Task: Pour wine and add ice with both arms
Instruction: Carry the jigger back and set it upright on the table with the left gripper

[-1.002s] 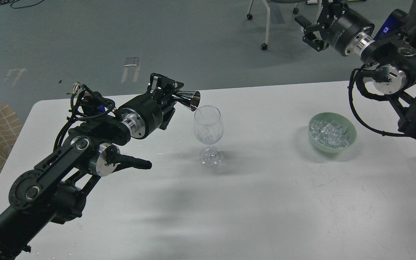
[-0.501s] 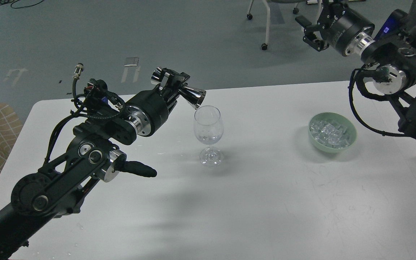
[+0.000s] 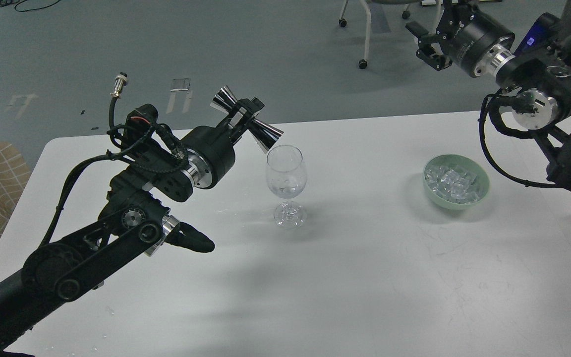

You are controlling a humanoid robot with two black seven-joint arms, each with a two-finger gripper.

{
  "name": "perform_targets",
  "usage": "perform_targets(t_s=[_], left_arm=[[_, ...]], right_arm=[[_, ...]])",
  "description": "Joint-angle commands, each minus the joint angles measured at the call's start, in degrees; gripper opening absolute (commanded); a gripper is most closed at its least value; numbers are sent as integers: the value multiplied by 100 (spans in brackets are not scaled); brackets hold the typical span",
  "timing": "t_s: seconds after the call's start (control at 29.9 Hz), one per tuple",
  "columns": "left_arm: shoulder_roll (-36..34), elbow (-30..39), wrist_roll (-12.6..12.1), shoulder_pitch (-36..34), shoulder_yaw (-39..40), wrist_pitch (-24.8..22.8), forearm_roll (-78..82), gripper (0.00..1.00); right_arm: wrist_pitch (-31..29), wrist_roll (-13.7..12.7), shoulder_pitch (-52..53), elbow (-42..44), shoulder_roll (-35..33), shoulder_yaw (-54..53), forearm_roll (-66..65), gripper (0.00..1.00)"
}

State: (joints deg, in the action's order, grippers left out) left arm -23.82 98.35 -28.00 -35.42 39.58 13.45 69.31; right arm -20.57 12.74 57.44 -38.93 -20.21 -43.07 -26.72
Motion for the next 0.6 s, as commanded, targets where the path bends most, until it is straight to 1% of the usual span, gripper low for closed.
perform_targets(t_s=[0.0,0.1,0.2,0.27,0.33,0.37,0.4,0.47,0.53,0.57], left_arm=[[62,0,0,17,521,78,-1300,1],[80,-18,0,53,1173,201,-2604,2],[44,-35,0,105,1788,210,-3721,3],[62,-88,0,463,2498,167,-4799,4],[97,-105,0,719,2887,158,-5233,4],[115,-106,0,990,3228,158,-5522,4],[150,-114,0,1115,3379,158,-5647,4],[430,-132,0,1597,3966,140,-5928,4],[580,-132,0,1879,4293,88,-6060,4],[763,-132,0,2229,4669,-43,-6244,4]], right_arm=[[1,0,-5,0,9,0,0,100],[1,0,-5,0,0,0,9,100],[1,0,-14,0,0,0,9,100],[1,0,-14,-9,8,9,9,100],[1,0,-14,-9,9,9,9,100],[1,0,-14,-9,9,0,0,100],[1,-8,-14,-9,9,9,9,100],[1,-8,-14,-18,17,9,9,100],[1,-8,-14,-18,9,9,9,100],[1,-8,-14,-18,9,9,9,100]])
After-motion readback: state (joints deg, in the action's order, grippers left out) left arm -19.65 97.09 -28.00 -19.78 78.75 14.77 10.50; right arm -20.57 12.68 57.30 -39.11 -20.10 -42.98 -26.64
